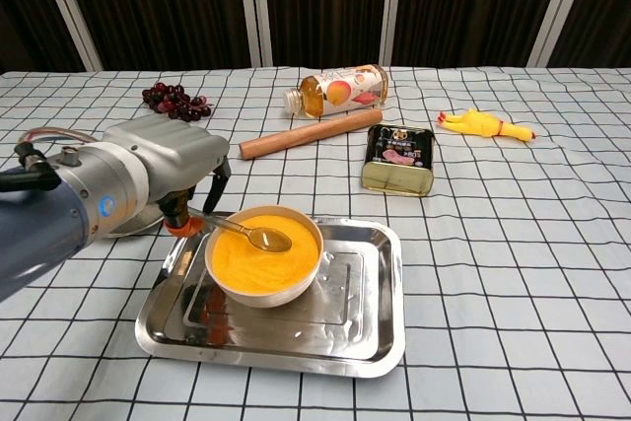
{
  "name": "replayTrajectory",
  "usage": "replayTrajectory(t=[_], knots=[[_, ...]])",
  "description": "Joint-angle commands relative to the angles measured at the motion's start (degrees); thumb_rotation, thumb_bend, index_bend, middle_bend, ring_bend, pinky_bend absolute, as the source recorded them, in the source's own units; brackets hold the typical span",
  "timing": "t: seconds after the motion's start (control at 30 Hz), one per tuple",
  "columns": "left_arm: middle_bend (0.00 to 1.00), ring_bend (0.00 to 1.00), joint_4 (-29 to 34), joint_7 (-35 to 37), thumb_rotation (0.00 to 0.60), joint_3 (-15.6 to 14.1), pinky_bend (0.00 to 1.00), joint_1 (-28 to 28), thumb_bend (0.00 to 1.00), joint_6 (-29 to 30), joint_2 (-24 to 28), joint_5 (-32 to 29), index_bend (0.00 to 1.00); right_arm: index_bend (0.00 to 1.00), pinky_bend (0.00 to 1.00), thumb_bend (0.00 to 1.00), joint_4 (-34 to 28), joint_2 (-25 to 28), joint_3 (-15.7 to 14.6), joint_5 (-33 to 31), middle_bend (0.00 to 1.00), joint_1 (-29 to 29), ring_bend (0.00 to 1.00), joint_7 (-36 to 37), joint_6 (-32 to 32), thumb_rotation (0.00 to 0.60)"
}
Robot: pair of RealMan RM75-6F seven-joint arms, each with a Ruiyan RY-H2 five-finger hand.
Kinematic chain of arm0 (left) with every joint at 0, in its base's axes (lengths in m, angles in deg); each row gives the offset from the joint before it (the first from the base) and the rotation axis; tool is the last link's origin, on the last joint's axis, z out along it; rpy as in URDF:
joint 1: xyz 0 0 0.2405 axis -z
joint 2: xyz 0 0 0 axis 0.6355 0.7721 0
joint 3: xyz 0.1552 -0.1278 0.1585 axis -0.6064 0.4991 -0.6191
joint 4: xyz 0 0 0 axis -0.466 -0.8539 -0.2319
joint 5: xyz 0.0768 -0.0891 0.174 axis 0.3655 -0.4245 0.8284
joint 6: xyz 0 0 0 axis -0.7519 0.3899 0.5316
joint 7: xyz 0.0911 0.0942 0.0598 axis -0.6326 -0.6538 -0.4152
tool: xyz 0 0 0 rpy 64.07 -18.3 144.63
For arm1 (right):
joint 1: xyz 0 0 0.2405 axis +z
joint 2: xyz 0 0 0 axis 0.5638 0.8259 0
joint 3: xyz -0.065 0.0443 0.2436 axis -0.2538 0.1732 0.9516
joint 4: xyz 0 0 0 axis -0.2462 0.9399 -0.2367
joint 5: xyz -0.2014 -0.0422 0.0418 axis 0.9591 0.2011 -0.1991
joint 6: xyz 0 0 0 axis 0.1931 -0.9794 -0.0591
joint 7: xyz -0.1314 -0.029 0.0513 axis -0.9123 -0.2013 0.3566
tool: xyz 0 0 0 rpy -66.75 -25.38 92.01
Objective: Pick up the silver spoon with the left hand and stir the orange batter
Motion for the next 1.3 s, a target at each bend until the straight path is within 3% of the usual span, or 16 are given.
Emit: replayTrajectory(t=[0.03, 0.47, 0.67, 0.9, 1.3], knots=[[1.0, 1.0, -0.03, 0.09, 0.6, -0.14, 1.0, 0.12, 0.52, 0.05, 0.0, -0.15, 0.51, 0.0, 0.0, 0.34, 0.0, -0.02, 0.0, 0.04, 0.0, 0.0, 0.0, -0.02, -0.04, 0.6], [1.0, 1.0, 0.34, 0.63, 0.6, -0.54, 1.0, 0.84, 0.55, 0.84, 0.58, -0.89, 0.52, 0.0, 0.0, 0.34, -0.1, 0.06, 0.02, -0.12, 0.0, 0.01, 0.0, 0.06, 0.08, 0.6], [1.0, 1.0, 0.69, 0.85, 0.6, -1.46, 1.0, 1.18, 0.56, 1.35, 1.45, 1.16, 0.6, 0.0, 0.0, 0.34, -0.08, 0.07, 0.04, -0.15, 0.0, 0.0, 0.0, 0.13, 0.07, 0.6], [1.0, 1.0, 0.22, 1.16, 0.6, -4.31, 1.0, 1.77, 0.57, 1.39, 2.99, 7.4, 0.75, 0.0, 0.0, 0.34, -0.21, 0.11, 0.02, -0.19, 0.0, 0.0, 0.0, 0.22, 0.15, 0.6], [1.0, 1.0, -3.31, 0.04, 0.6, -12.54, 1.0, 3.68, 0.57, -1.54, 6.8, 23.26, 0.77, 0.0, 0.0, 0.34, -0.23, 0.17, 0.05, -0.25, 0.0, -0.01, 0.0, 0.38, 0.15, 0.6]])
